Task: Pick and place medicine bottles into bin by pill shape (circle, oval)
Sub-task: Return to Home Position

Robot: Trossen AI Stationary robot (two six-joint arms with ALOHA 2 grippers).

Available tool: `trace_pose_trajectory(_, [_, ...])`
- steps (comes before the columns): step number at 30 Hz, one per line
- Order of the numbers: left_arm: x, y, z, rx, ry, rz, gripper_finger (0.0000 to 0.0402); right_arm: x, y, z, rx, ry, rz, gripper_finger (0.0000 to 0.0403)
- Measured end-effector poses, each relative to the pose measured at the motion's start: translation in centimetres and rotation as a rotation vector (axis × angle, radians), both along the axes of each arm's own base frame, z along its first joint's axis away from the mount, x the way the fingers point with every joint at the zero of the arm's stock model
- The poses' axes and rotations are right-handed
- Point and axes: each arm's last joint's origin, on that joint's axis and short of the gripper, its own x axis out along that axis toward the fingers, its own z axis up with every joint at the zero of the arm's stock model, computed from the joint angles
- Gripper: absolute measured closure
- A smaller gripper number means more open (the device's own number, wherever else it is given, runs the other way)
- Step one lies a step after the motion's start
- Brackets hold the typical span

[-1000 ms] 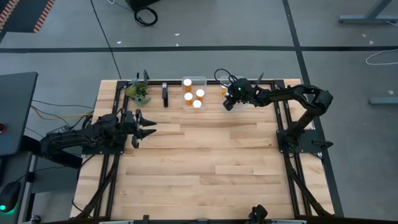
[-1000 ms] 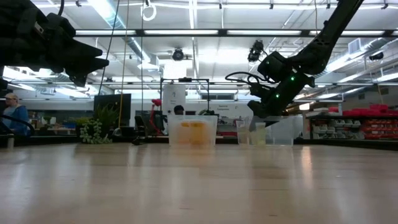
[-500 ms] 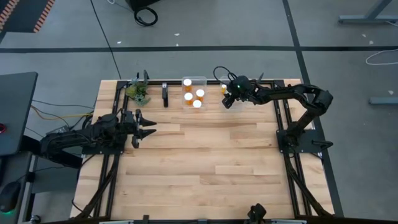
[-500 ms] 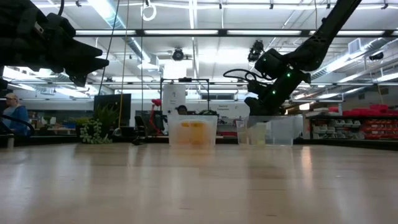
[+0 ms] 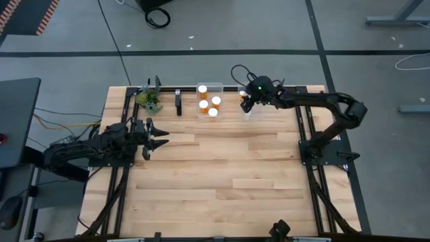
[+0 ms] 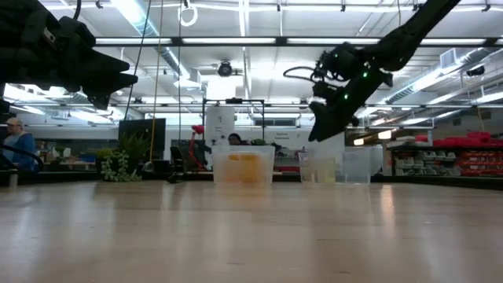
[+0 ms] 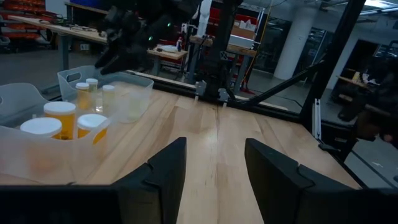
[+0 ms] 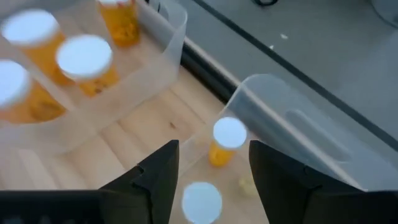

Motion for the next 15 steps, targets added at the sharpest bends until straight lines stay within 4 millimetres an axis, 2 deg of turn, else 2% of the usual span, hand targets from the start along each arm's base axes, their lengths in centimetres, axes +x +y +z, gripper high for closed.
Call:
trace_pose_trajectory(6, [0.0, 0.0, 0.0, 0.0, 0.0, 0.0, 0.023, -1.2, 1.7, 3.5, -0.047, -0.067, 0.027, 0.0201])
trace_pose_trajectory(15, [0.0, 0.0, 0.0, 0.0, 0.0, 0.0, 0.023, -3.9, 5.9, 9.3, -0.176, -0.214, 0.112, 0.0201])
